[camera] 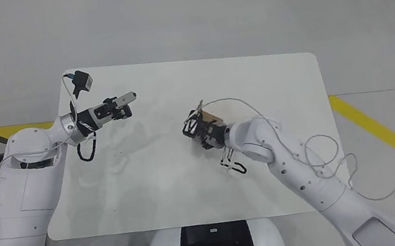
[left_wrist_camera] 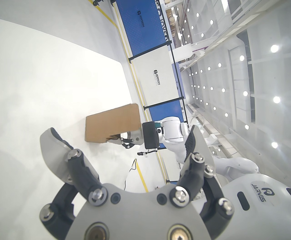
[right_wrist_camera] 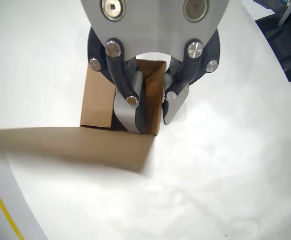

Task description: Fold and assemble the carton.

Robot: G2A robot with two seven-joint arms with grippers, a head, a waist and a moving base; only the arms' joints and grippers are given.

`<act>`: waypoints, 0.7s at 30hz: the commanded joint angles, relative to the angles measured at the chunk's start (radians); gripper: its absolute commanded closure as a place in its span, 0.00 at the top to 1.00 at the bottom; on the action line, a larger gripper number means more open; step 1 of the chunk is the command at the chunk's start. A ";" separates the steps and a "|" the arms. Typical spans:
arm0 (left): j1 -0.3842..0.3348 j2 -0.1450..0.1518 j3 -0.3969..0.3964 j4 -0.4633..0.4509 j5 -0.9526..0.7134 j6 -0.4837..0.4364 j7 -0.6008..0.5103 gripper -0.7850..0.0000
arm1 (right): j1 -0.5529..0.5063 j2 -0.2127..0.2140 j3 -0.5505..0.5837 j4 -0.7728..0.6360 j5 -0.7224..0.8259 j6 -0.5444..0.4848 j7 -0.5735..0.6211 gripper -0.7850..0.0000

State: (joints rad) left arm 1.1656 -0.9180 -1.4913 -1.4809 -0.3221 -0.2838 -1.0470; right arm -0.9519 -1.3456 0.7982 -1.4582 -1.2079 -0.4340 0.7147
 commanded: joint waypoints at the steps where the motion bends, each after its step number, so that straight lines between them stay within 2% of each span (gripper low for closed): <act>1: 0.000 0.000 0.000 0.000 0.000 0.000 0.000 1.00 | -0.002 0.001 0.002 -0.007 -0.003 -0.002 0.000 1.00; 7: 0.000 0.000 0.000 0.000 0.000 0.000 0.000 1.00 | -0.029 0.009 0.033 -0.084 0.024 -0.014 0.008 1.00; 15: 0.000 0.000 0.000 0.000 0.000 0.000 0.000 1.00 | -0.084 0.034 0.092 -0.236 0.090 -0.099 0.102 1.00; 21: 0.000 0.000 0.000 0.000 0.000 0.000 0.000 1.00 | -0.133 0.047 0.162 -0.315 0.181 -0.048 0.096 1.00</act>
State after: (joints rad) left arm 1.1656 -0.9180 -1.4913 -1.4809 -0.3221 -0.2838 -1.0470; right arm -1.0749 -1.3001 0.9447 -1.7640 -1.0633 -0.4988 0.8166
